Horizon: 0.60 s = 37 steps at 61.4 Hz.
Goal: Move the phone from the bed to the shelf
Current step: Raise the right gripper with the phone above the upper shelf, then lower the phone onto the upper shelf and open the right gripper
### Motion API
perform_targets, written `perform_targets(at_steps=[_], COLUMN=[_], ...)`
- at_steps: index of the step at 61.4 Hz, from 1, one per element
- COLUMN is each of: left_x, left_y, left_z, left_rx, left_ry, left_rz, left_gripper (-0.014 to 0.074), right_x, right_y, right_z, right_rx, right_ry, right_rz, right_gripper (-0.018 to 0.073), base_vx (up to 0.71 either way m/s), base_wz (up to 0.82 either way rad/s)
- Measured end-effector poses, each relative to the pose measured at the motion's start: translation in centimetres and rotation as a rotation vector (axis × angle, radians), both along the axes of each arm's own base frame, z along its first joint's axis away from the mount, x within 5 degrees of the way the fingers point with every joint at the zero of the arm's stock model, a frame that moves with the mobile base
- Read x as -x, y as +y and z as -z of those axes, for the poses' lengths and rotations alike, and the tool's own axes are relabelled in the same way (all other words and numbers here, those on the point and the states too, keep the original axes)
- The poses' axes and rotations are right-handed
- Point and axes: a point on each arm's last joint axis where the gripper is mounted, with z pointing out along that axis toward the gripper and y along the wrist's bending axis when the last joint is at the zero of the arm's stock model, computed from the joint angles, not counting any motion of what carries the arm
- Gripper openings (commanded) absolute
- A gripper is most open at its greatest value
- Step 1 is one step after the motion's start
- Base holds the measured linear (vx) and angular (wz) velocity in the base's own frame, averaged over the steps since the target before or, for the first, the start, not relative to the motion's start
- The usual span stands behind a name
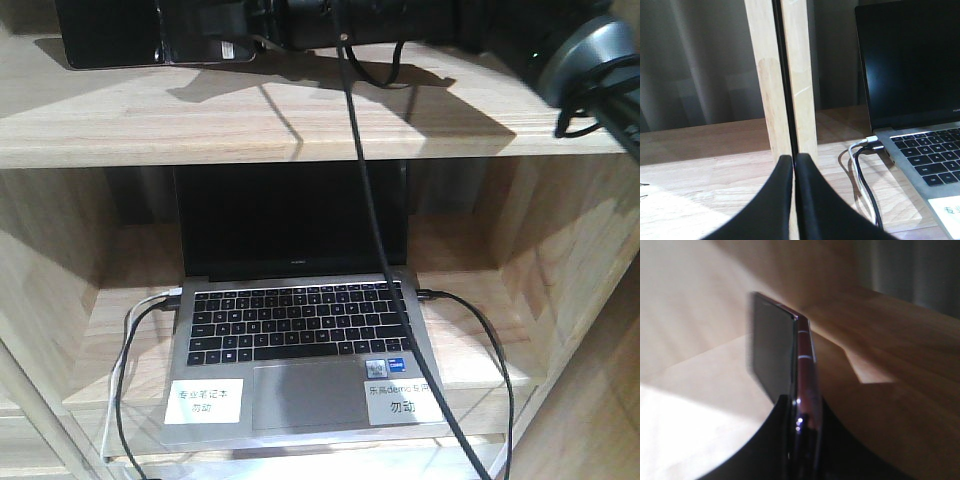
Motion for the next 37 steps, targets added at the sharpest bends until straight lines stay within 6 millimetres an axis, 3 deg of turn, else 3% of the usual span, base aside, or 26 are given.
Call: perform_targets(at_steps=[21, 30, 37], left_x=[0.0, 0.0, 0.0], left_y=[0.0, 0.0, 0.0], left_z=[0.0, 0.0, 0.0], left_rx=[0.0, 0.0, 0.0], left_ry=[0.0, 0.0, 0.0], left_rz=[0.0, 0.0, 0.0], left_gripper=[0.0001, 0.0001, 0.0001], right_x=[-0.47, -0.58, -0.85], right_y=[0.15, 0.16, 0.18], right_z=[0.33, 0.53, 0.79], right_rx=[-0.018, -0.007, -0.004], right_ry=[0.009, 0.003, 0.001], right_rz=[0.014, 0.016, 0.03], right_gripper=[0.0096, 0.0232, 0.0387], base_vx=[0.0, 0.0, 0.0], base_wz=[0.0, 0.0, 0.0])
